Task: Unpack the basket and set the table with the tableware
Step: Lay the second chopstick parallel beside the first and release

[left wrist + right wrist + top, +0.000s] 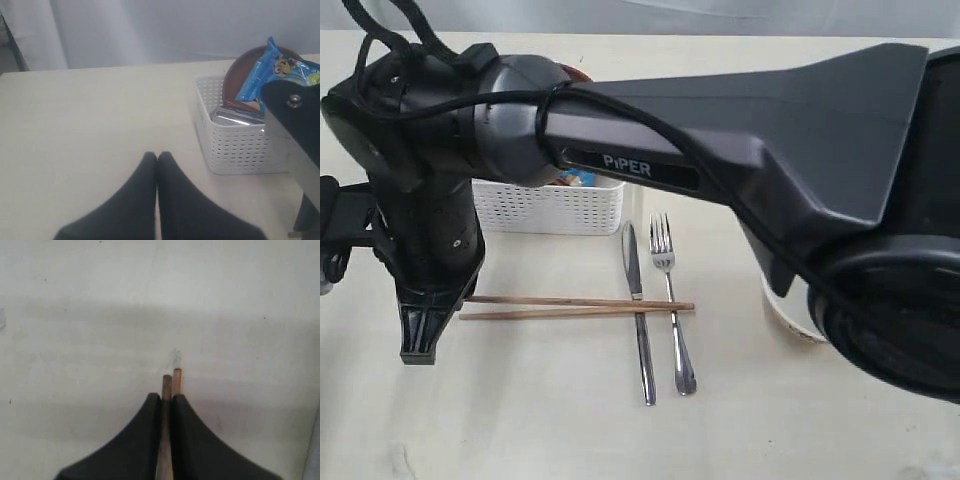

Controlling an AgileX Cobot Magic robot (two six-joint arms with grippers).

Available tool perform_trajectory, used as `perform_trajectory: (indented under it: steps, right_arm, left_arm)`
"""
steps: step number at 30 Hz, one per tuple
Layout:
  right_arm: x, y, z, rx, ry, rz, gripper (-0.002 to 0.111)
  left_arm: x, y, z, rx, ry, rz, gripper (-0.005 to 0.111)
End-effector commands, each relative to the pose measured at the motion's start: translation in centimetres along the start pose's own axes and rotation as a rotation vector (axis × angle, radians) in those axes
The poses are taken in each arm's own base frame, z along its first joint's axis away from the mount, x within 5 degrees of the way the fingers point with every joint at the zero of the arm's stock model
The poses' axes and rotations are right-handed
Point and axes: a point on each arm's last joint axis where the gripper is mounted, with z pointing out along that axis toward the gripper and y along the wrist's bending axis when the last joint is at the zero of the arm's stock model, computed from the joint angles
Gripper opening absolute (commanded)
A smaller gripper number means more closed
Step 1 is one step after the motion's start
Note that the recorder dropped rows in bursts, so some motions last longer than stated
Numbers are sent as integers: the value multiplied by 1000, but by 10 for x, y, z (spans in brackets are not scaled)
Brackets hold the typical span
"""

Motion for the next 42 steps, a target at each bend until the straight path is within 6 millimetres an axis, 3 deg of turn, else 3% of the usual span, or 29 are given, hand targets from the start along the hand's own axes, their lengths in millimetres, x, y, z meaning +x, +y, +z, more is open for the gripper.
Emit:
perform_trajectory:
  steps: [1, 4, 15, 25, 38, 41, 42]
  right_arm:
    - [-2, -1, 10, 14, -7, -22, 0]
    - [1, -2, 18, 20, 29, -36, 0]
    - [5, -4, 18, 37, 69, -64, 0]
    - [9, -5, 35, 33, 114, -76, 0]
    - [7, -7, 35, 56, 92, -72, 0]
    - [7, -7, 35, 57, 92, -63, 11]
    - [7, -7, 35, 57, 91, -55, 20]
  left_arm:
    - [0, 0, 0, 8, -12, 1, 0]
    - [0, 0, 0, 8, -12, 1, 0]
    - [0, 0, 0, 8, -12, 1, 0]
    - [0, 0, 0, 8, -12, 1, 0]
    - [0, 0, 0, 8, -12, 1, 0]
    - [0, 0, 0, 8, -12, 1, 0]
    - [0, 0, 0, 8, -12, 1, 0]
